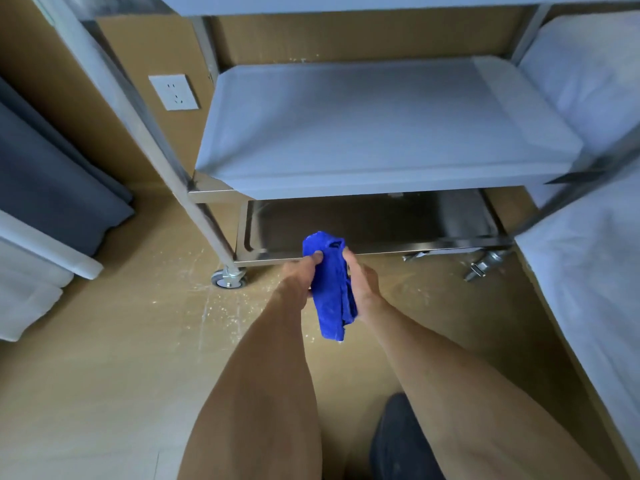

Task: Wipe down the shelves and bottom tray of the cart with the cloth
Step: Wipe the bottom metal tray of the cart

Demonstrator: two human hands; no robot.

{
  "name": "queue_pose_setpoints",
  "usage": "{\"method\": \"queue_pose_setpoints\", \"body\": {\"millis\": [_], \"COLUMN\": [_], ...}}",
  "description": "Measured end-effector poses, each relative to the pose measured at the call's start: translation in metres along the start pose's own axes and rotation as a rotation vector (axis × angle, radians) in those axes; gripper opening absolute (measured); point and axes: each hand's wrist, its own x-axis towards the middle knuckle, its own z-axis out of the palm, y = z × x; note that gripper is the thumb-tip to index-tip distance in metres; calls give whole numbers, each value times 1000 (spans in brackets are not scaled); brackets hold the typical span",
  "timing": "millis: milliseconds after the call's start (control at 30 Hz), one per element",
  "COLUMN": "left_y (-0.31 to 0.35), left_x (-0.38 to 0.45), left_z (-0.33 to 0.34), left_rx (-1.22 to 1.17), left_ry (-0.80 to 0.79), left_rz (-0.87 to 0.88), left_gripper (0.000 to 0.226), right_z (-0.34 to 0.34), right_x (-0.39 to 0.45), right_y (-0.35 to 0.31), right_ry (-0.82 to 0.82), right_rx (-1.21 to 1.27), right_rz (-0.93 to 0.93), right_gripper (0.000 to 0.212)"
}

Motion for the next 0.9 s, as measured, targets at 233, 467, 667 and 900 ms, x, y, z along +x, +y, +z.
{"method": "queue_pose_setpoints", "body": {"millis": [233, 467, 667, 900], "left_y": [6, 10, 31, 24], "left_x": [35, 83, 112, 110], "left_z": [23, -23, -64, -94], "left_rx": [-72, 287, 112, 284], "left_ry": [82, 1082, 1223, 1097], "left_rz": [48, 223, 430, 457], "left_gripper": [25, 61, 46, 33], "right_z": [-29, -169, -175, 26], "right_x": [38, 120, 156, 119], "right_y": [-24, -69, -45, -4], "right_ry": [242, 873, 760, 600], "right_rx": [-438, -902, -1086, -1323], "right_rz": [-363, -293, -433, -559], "right_gripper": [44, 60, 63, 74]}}
